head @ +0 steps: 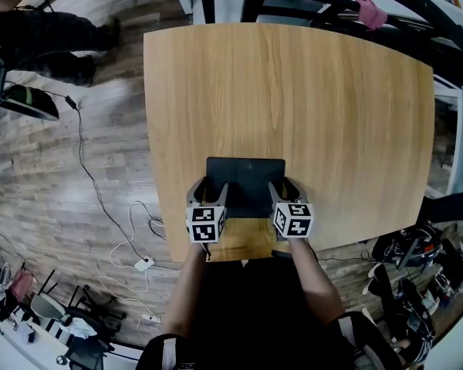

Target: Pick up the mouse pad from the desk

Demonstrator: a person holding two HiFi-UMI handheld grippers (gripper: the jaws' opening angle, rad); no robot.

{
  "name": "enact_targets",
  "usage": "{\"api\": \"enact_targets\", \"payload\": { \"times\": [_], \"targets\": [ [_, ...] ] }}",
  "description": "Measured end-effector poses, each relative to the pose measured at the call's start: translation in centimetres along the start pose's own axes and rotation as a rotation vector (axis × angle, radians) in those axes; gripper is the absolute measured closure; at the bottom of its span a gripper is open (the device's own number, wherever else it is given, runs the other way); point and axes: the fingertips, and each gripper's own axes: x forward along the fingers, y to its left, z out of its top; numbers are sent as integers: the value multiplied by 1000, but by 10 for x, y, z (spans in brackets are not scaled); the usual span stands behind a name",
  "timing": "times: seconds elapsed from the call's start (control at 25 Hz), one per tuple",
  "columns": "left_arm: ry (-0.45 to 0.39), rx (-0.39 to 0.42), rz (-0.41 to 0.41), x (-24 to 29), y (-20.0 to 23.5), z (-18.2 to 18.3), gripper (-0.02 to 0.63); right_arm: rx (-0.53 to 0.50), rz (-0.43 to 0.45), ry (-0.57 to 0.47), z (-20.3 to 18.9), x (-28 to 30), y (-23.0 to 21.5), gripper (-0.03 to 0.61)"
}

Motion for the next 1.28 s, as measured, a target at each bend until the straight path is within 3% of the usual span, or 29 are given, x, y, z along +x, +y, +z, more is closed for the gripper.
{"api": "enact_targets", "payload": {
  "times": [0.72,1.28],
  "targets": [
    [3,-3,-16,1,-3,-1,356,-7,63,15,-6,6,34,380],
    [24,6,-46,-3,-13,-12,354,-45,63,5,-8,7,35,382]
  ]
}}
